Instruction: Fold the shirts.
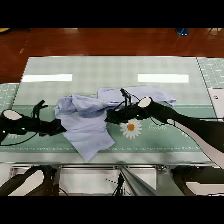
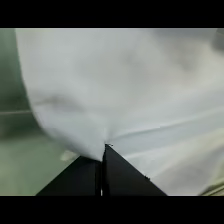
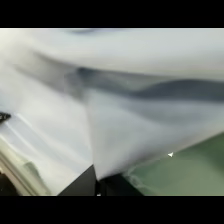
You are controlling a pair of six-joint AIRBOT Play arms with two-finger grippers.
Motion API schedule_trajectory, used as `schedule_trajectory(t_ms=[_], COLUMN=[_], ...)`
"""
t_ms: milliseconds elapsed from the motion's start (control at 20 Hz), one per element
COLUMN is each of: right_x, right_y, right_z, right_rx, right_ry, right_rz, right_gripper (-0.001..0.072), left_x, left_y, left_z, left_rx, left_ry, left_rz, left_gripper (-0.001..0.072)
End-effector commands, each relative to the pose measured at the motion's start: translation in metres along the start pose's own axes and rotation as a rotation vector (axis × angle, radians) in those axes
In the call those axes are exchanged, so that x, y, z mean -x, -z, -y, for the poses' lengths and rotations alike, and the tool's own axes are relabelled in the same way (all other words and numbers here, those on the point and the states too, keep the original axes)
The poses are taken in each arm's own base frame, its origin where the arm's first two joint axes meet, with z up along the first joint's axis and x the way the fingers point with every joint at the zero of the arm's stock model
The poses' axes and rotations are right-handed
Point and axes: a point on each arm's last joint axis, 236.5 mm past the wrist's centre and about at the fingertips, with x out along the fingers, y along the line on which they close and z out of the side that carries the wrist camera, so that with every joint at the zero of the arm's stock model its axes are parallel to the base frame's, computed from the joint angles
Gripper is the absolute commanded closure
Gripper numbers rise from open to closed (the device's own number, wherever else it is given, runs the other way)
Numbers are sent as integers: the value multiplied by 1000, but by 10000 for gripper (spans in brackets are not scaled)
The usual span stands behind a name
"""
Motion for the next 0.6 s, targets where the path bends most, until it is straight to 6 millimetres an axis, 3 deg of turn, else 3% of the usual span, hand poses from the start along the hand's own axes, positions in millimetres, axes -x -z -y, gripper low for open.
schedule_trajectory(t_ms=[0, 150, 250, 400, 550], right_x=[29, 84, 127, 197, 261], right_y=[9, 6, 3, 2, 1], right_z=[-37, -97, -147, -215, -253], right_rx=[152, 300, 376, 514, 607], right_ry=[-42, -115, -192, -251, -203], right_rz=[0, 110, 195, 320, 433], right_gripper=[692, 692, 692, 692, 692], left_x=[49, 148, 228, 343, 421], left_y=[-25, -58, -58, -16, 41], left_z=[43, 115, 177, 259, 312], left_rx=[-141, -365, -506, -698, -846], left_ry=[42, 44, 69, 76, 63], left_rz=[88, 367, 596, 917, 1146], left_gripper=[688, 688, 688, 688, 688])
